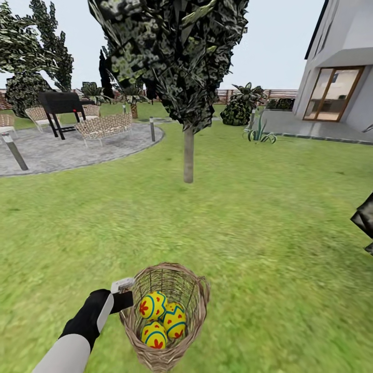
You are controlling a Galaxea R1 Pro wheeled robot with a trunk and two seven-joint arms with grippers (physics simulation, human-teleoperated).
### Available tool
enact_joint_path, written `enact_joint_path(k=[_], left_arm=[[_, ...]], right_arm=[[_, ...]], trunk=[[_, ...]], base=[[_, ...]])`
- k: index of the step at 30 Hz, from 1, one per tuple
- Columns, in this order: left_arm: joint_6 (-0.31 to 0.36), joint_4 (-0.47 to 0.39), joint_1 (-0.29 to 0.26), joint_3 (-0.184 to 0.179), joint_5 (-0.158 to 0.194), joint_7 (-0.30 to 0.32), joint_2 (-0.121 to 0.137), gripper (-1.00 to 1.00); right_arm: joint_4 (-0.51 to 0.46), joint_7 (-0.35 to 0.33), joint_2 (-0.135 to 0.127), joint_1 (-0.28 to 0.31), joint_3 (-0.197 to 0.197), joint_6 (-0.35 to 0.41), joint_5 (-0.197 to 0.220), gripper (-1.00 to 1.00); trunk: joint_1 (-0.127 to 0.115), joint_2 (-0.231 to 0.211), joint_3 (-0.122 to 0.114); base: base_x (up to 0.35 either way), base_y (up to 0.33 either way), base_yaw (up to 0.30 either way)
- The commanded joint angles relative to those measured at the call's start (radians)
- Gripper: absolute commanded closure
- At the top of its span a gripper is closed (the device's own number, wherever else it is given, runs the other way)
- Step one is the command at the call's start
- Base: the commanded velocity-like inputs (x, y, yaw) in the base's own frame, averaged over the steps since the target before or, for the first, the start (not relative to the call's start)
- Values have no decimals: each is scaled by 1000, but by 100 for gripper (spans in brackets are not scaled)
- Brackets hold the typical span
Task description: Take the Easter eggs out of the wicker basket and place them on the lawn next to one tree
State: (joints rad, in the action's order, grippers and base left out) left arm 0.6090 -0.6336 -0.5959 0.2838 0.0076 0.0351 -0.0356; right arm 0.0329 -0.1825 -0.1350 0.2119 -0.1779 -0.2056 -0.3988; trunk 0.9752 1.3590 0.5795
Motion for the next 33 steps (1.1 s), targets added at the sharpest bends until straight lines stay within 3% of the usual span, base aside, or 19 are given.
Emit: enact_joint_path(k=[1,33], left_arm=[[0,0,0,0,6,0,-1,100],[0,0,0,0,6,0,0,100]], right_arm=[[0,0,0,0,0,0,0,-100],[1,0,0,0,0,-5,0,-100]], trunk=[[0,0,0],[0,0,0]], base=[[323,0,0],[323,0,0]])
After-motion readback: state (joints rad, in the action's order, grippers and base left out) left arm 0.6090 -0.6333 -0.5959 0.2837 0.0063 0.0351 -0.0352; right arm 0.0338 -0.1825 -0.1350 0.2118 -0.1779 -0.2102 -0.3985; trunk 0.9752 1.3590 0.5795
